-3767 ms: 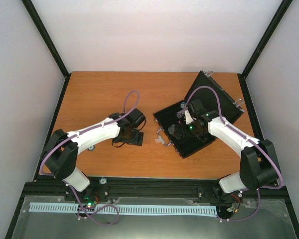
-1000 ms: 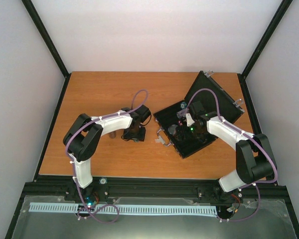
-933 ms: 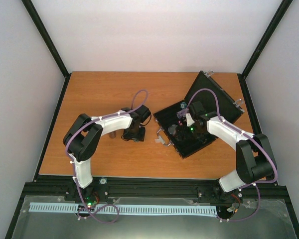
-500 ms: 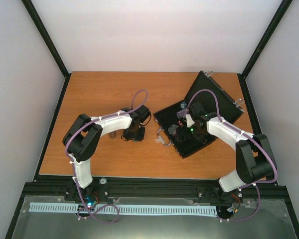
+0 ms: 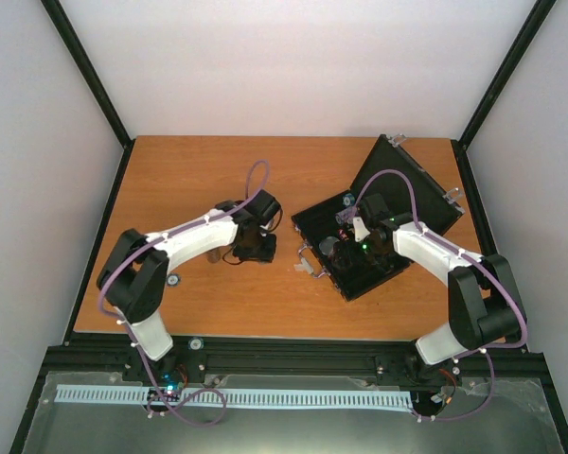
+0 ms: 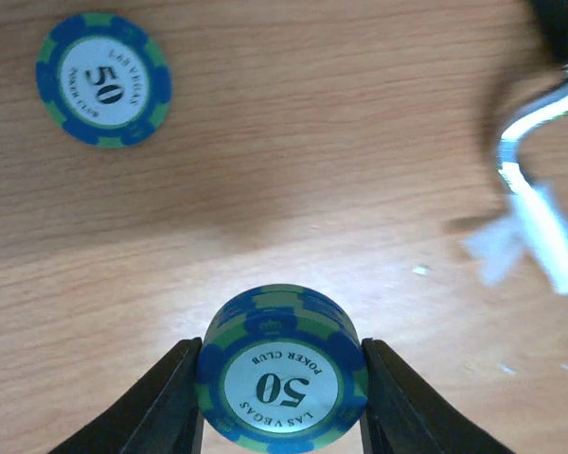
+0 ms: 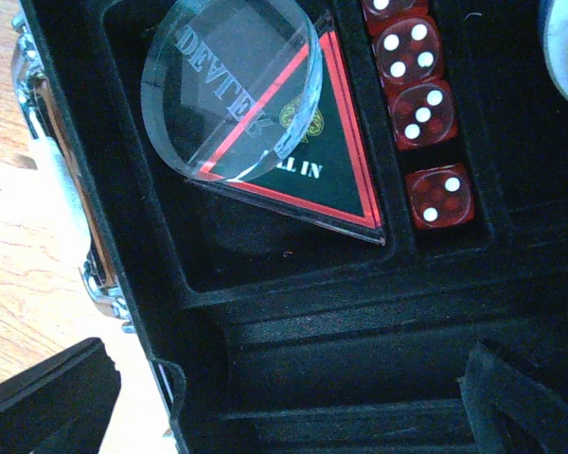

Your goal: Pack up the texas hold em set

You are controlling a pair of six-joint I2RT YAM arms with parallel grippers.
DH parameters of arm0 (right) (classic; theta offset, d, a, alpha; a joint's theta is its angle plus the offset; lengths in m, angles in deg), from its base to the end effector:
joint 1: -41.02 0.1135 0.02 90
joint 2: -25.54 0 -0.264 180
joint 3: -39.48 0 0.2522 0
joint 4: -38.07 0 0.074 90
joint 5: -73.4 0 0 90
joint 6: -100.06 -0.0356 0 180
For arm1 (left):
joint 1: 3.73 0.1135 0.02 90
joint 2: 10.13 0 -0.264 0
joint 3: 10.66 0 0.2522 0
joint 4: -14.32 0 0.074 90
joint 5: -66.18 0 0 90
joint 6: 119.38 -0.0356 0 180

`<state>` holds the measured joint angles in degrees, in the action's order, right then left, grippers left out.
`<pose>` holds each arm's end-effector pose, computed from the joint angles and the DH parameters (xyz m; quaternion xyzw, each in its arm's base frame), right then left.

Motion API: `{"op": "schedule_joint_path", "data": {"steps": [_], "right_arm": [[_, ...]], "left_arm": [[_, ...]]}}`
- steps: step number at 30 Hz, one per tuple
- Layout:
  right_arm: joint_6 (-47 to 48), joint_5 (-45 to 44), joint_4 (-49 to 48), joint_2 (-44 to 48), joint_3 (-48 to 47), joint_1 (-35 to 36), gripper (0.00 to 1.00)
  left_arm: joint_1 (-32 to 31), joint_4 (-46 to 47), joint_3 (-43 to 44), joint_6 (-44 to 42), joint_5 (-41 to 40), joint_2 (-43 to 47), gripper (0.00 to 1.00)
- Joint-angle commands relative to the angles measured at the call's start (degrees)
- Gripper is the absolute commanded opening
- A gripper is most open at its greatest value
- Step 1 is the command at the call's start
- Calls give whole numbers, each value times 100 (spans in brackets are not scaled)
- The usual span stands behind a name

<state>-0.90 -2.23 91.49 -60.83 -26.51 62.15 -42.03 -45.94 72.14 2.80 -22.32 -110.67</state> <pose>0.2486 0.1056 0.1850 -0.1046 0.9768 0.1576 0.1001 0.2594 -0.2061 0.1890 0.0545 0.9929 -0.0709 0.0779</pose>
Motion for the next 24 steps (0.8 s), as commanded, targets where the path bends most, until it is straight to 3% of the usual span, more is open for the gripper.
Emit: {"op": "schedule_joint_path", "data": {"steps": [1, 7, 12, 17, 24], "right_arm": [[-54, 94, 18, 275, -44, -47, 100], [-202, 390, -320, 865, 250, -39, 100], [-467, 514, -906, 2151, 676, -30, 100], [-535, 457, -979, 2970, 592, -17, 99], [-885, 223, -1343, 3640, 492, 144, 94]], "left_arm": [[29, 155, 115, 175, 651, 506, 1], [25, 485, 220, 817, 1336, 738, 1], [27, 412, 833, 1306, 1690, 751, 1], [33, 385, 1572, 1885, 2057, 656, 1], [38, 981, 1966, 2954, 2590, 642, 1]]}}
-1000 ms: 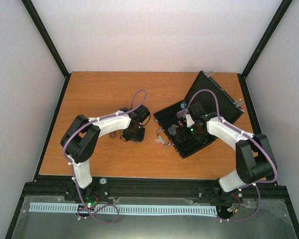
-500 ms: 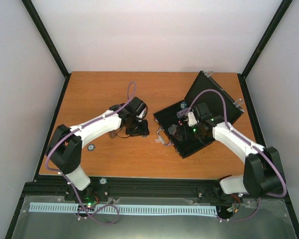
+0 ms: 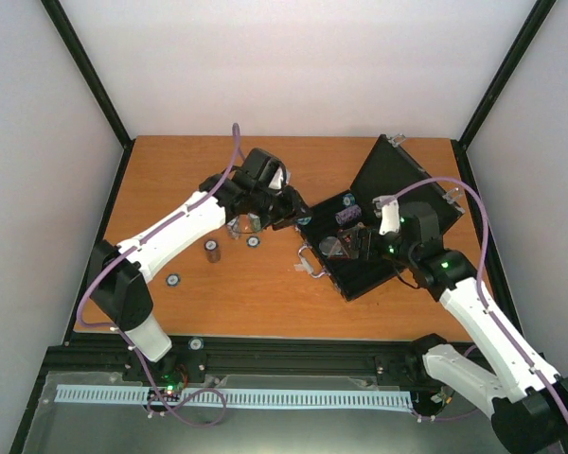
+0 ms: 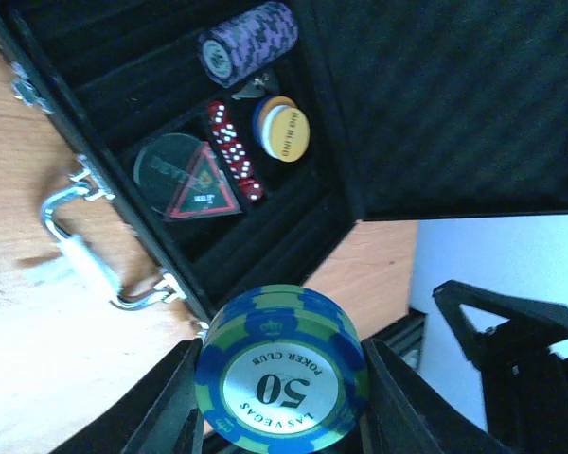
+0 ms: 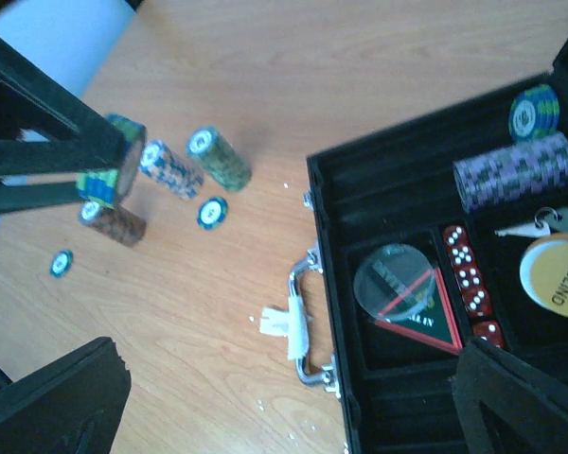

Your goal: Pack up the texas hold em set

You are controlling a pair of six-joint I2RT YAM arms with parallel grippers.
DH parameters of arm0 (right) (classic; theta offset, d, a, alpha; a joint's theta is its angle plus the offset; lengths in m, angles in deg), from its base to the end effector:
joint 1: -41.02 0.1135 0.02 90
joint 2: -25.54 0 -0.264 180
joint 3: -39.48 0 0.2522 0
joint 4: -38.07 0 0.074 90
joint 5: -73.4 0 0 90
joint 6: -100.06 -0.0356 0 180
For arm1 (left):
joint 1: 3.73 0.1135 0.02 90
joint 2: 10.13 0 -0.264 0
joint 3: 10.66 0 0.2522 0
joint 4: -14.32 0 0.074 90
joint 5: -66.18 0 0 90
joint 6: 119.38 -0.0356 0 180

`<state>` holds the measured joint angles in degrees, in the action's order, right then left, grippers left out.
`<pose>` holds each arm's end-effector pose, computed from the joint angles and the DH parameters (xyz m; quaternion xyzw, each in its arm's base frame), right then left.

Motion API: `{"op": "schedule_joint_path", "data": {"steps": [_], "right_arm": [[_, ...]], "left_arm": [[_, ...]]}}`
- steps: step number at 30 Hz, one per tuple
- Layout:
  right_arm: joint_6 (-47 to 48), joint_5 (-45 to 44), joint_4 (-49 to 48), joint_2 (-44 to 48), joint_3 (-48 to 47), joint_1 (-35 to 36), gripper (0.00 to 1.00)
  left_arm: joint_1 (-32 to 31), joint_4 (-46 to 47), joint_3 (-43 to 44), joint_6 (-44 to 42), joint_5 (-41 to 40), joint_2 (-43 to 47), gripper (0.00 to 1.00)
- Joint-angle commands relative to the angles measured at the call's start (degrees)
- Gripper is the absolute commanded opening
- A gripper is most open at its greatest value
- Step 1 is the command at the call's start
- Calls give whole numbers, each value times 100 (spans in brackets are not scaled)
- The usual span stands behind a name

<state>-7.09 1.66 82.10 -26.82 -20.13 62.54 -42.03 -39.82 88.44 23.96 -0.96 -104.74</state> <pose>0.1776 0.0820 0.2898 -0.1047 0.8794 0.2803 0.3703 0.2754 -0.2351 0.3150 -0.0526 0.9211 -0.3721 0.1022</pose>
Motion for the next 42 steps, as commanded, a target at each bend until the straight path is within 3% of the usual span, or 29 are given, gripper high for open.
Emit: {"op": "schedule_joint_path", "data": {"steps": [1, 14, 31, 37, 42], "right_arm": [[-303, -217, -483, 263, -173, 148, 94], [-420, -1144, -1163, -379, -1074, 1241, 92], [-577, -1921, -1489, -943, -1600, 1601, 91], [-575, -1913, -1611, -1188, -1768, 1601, 83], [-544, -2037, -1743, -1224, -1804, 1605, 83]], "left_arm": [[29, 421, 407, 943, 482, 49, 1], [25, 1050, 1188, 2230, 676, 18, 1], [25, 1190, 1131, 2443, 714, 275, 1], [17, 1217, 1092, 2477, 730, 335, 1], [16, 1217, 1056, 2506, 734, 379, 1]]}}
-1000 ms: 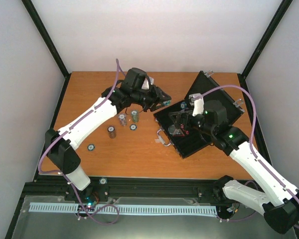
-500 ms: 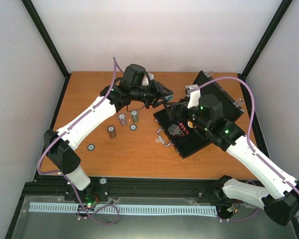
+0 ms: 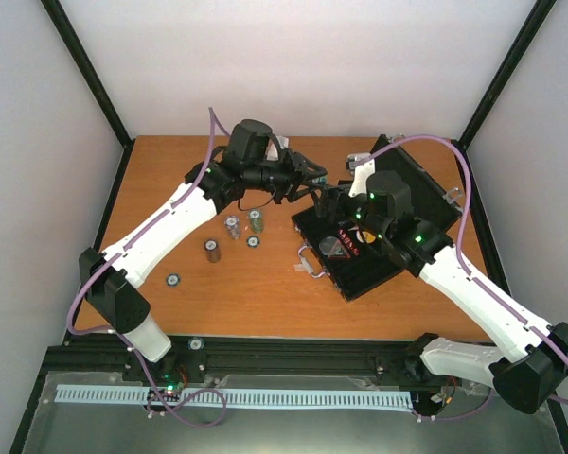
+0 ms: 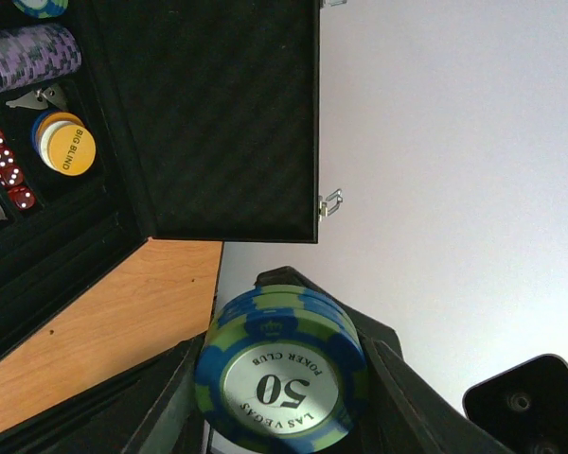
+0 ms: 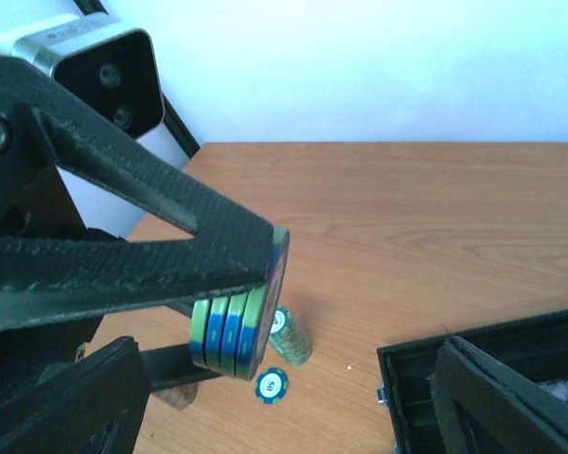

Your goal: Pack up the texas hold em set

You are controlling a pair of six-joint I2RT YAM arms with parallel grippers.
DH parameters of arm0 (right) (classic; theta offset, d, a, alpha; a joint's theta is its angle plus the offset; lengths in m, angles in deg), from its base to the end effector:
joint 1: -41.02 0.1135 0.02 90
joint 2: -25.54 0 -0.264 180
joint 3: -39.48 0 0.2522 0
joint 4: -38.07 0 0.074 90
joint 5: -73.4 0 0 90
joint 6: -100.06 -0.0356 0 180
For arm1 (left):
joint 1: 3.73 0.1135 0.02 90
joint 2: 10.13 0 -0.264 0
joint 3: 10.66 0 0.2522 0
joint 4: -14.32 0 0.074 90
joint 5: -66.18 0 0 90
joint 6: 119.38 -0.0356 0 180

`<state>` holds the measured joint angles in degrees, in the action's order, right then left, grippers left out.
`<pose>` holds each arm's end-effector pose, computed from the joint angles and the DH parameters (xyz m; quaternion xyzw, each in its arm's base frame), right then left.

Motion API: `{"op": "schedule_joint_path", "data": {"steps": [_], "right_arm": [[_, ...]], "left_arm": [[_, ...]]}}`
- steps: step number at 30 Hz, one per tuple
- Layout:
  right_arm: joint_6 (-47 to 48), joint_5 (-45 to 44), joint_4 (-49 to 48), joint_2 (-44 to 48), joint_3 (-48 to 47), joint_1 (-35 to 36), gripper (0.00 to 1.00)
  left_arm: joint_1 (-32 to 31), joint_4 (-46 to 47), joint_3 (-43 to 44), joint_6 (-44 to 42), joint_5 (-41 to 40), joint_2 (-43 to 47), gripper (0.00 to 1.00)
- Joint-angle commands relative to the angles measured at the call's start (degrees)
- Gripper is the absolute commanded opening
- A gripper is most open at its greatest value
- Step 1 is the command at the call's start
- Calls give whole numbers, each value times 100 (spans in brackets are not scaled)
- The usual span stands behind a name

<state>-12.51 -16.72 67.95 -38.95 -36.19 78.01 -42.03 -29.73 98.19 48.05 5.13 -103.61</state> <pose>0.2057 0.1549 0.3655 -0.1014 0.8062 0.2887 0.5063 0.2808 -0.2437 0.3934 -0.1588 0.8275 -0.5325 0.0806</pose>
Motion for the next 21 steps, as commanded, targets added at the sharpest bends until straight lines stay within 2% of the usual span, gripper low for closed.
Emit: {"op": "schedule_joint_path", "data": {"steps": [1, 8, 10, 12, 17, 18, 21], "right_arm": [[-1, -195, -355, -30, -213, 54, 83], [-63, -159, -480, -204, -319, 54, 81], [-79, -172, -523, -258, -335, 54, 77], [-74, -183, -587, -302, -326, 54, 65], [-71, -192, -674, -362, -362, 55, 42], [-41, -172, -706, -355, -353, 54, 35], [-23, -195, -688, -354, -395, 49, 5]], "left_arm": [[17, 208, 80, 103, 127, 262, 1], [-22, 470, -34, 187, 127, 315, 1], [-43, 538, -79, 229, 128, 335, 1], [-56, 568, -110, 254, 117, 353, 1], [-72, 642, -231, 280, 98, 442, 1], [-72, 658, -276, 281, 99, 462, 1], [-72, 649, -377, 250, 74, 528, 1]]}}
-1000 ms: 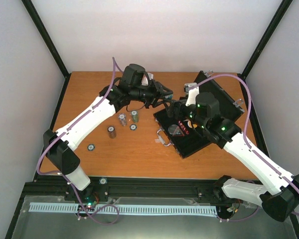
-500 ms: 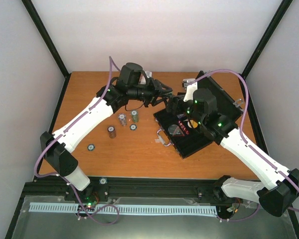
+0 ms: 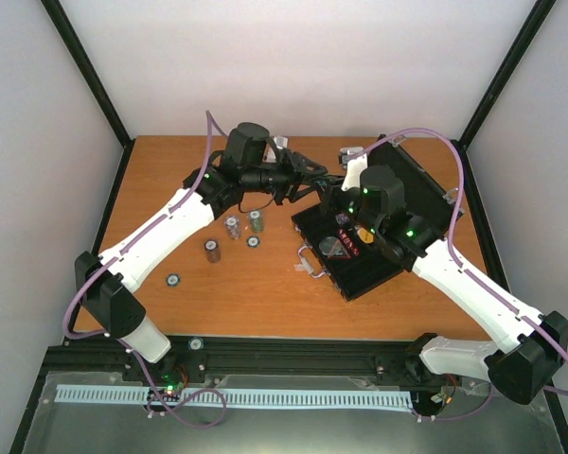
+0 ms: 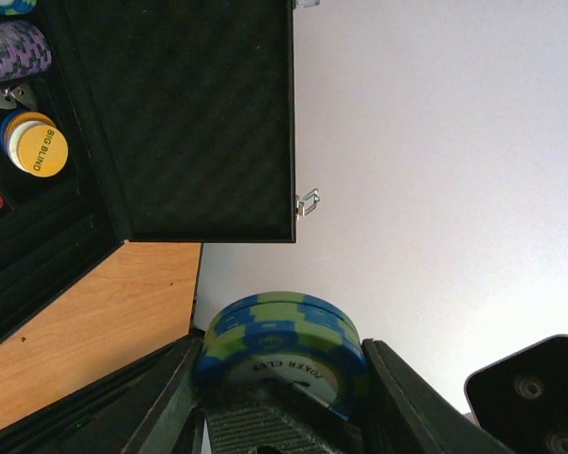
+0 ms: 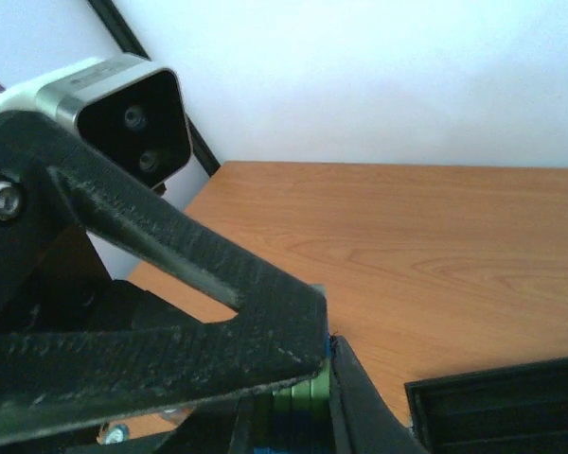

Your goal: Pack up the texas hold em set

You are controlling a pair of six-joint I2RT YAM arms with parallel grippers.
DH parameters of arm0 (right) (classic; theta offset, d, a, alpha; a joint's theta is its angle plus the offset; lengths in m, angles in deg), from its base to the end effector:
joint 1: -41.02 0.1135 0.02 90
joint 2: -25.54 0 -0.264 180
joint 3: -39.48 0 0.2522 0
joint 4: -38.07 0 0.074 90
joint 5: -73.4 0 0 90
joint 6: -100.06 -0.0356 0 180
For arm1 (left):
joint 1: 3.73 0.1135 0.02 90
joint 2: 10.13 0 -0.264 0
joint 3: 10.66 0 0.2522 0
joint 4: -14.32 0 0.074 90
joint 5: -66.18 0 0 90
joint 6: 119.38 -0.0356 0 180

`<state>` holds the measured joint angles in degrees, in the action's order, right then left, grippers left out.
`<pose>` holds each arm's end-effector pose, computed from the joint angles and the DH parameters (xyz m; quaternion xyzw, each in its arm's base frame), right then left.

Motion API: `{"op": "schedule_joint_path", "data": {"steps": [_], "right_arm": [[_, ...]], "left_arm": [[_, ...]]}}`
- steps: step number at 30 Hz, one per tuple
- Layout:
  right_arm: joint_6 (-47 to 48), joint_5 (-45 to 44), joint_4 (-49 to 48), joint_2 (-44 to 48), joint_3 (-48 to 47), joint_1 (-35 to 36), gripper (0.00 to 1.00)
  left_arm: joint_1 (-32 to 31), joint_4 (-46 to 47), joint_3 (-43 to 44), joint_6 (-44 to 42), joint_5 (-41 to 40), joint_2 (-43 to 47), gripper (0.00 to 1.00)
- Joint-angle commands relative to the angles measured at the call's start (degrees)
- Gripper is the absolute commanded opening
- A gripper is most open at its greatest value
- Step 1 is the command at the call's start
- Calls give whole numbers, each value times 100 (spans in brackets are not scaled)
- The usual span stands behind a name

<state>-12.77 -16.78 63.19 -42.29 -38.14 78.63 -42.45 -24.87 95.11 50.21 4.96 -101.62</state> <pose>0.2176 0.1675 0.3719 -0.1013 0.7886 0.3042 0.5247 0.2754 -0.2427 0.3953 -0.1598 0.8118 -0.5548 0.0873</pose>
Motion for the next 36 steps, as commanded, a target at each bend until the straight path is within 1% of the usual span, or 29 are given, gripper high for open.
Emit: {"op": "schedule_joint_path", "data": {"steps": [1, 4, 9, 10, 11, 13, 15, 17, 18, 20, 21, 24, 25, 26, 32, 36], "right_arm": [[-6, -262, -168, -8, -213, -8, 3], [132, -411, -103, 113, -204, -10, 3], [461, -364, 226, 197, -386, -16, 3], [494, -315, 297, 192, -424, -16, 3], [519, -257, 350, 199, -433, -16, 3], [542, -209, 447, 232, -424, -16, 3], [535, -212, 494, 295, -369, -16, 3], [553, -235, 548, 361, -323, -16, 3], [572, -232, 597, 374, -324, -16, 3], [611, -230, 674, 405, -329, -17, 3], [623, -223, 700, 426, -323, -24, 3], [630, -253, 739, 519, -302, -30, 3], [635, -310, 763, 539, -307, -26, 3], [639, -349, 797, 550, -316, -32, 3], [827, -179, 1196, 426, -443, -68, 3], [971, -189, 1729, 278, -565, -241, 3]], "left_arm": [[-30, 113, -77, -44, 72, 333, 1], [-30, -155, -131, -341, -32, 340, 1], [-14, -165, -524, -578, -175, 484, 1], [-6, -175, -567, -622, -206, 491, 3], [-4, -188, -585, -691, -234, 502, 10], [-4, -428, -536, -894, -308, 484, 18], [4, -541, -489, -1057, -368, 455, 36], [14, -599, -437, -1182, -389, 432, 51], [20, -644, -406, -1246, -393, 415, 64], [31, -723, -354, -1376, -398, 379, 68], [39, -740, -348, -1406, -392, 370, 73], [49, -804, -359, -1460, -389, 351, 97], [49, -838, -359, -1500, -391, 338, 99], [55, -896, -352, -1564, -411, 337, 100], [96, -1164, -310, -1877, -722, 335, 100], [106, -1488, -33, -2266, -928, 239, 100]]}}
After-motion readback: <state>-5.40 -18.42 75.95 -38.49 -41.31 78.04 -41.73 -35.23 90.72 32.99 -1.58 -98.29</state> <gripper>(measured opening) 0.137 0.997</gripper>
